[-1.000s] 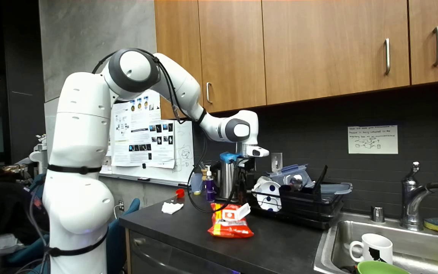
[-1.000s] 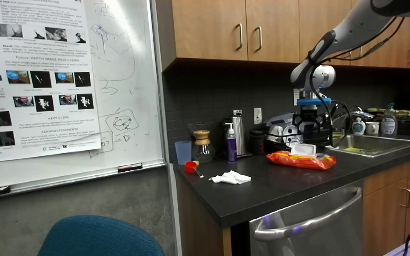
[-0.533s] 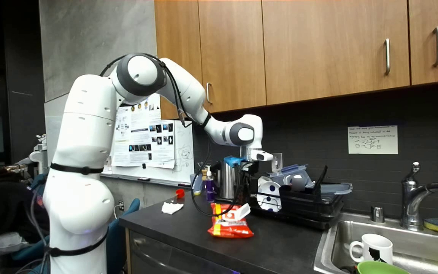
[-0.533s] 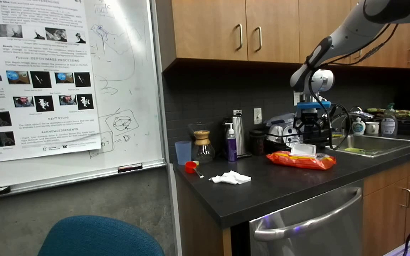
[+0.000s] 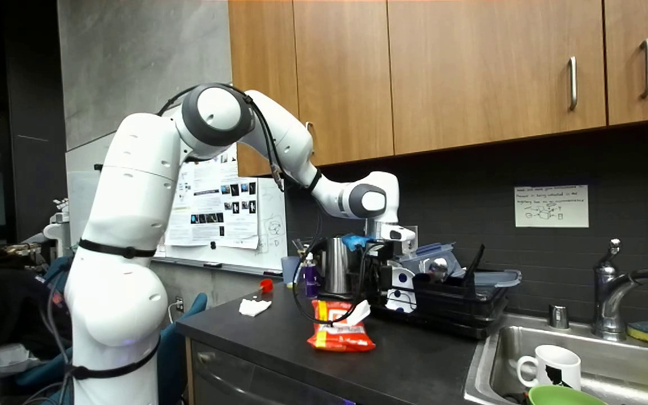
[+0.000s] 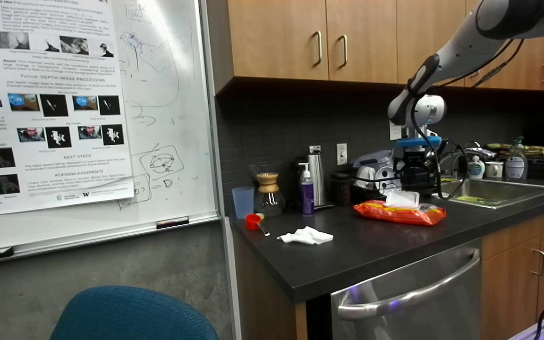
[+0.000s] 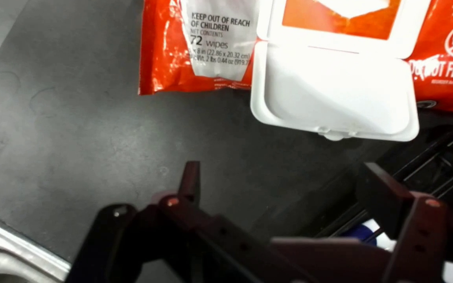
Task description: Close the open wet wipes packet
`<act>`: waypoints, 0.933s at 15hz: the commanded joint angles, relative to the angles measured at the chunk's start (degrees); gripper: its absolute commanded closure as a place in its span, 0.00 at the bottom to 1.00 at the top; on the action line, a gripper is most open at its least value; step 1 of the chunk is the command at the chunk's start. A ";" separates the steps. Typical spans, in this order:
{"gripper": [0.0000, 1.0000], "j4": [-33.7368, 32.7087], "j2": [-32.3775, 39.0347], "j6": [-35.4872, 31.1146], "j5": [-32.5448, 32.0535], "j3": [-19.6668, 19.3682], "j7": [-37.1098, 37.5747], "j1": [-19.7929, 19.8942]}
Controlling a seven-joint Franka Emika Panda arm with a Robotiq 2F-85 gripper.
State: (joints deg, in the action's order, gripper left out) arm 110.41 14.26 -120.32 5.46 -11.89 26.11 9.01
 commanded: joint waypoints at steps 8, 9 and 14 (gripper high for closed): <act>0.00 -2.31 3.18 1.92 0.70 -0.83 0.45 0.79; 0.00 -2.29 3.31 2.00 0.66 -0.90 0.45 0.80; 0.00 -2.16 4.26 2.34 0.60 -1.40 0.40 1.02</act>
State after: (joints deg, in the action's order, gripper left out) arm 109.53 17.52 -119.58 5.47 -13.16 26.24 9.47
